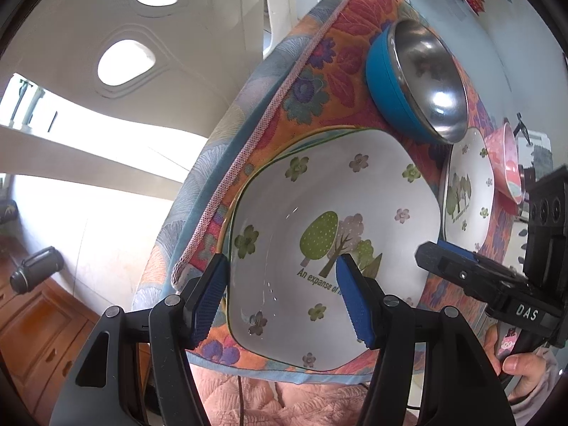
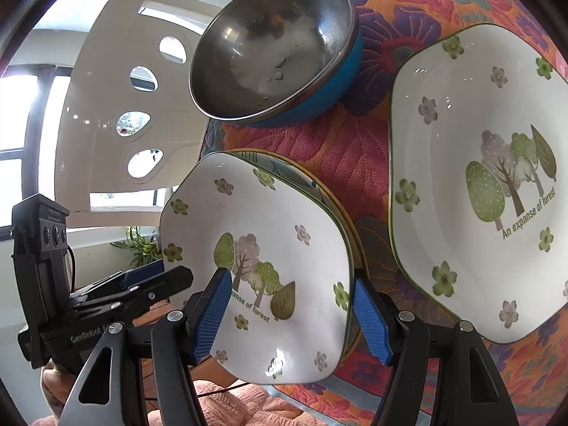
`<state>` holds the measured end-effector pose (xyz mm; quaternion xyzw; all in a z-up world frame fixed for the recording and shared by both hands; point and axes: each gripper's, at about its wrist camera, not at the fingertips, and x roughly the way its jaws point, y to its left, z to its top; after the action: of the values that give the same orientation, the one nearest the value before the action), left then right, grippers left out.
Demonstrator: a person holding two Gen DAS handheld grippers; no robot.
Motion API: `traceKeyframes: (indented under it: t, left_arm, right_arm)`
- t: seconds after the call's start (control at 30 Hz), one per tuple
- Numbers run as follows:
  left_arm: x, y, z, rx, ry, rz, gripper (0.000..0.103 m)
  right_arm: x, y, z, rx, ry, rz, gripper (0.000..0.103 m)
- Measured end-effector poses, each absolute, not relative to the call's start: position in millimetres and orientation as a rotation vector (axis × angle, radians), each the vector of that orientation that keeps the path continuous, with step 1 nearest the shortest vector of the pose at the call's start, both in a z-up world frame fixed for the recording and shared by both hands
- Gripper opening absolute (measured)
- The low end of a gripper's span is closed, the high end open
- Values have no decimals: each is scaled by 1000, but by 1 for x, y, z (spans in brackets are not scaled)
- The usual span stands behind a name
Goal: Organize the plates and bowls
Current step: 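Open both grippers and release the forest plate onto the stack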
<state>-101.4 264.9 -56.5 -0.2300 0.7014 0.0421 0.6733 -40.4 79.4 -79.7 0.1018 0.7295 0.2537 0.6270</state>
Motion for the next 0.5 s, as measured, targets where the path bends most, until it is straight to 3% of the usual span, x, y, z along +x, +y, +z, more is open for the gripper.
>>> traceKeyframes:
  t: [0.5]
  left_arm:
    - [-73, 224, -12, -430, 1477, 139, 61]
  right_arm:
    - [-25, 11, -50, 301, 1592, 589, 67]
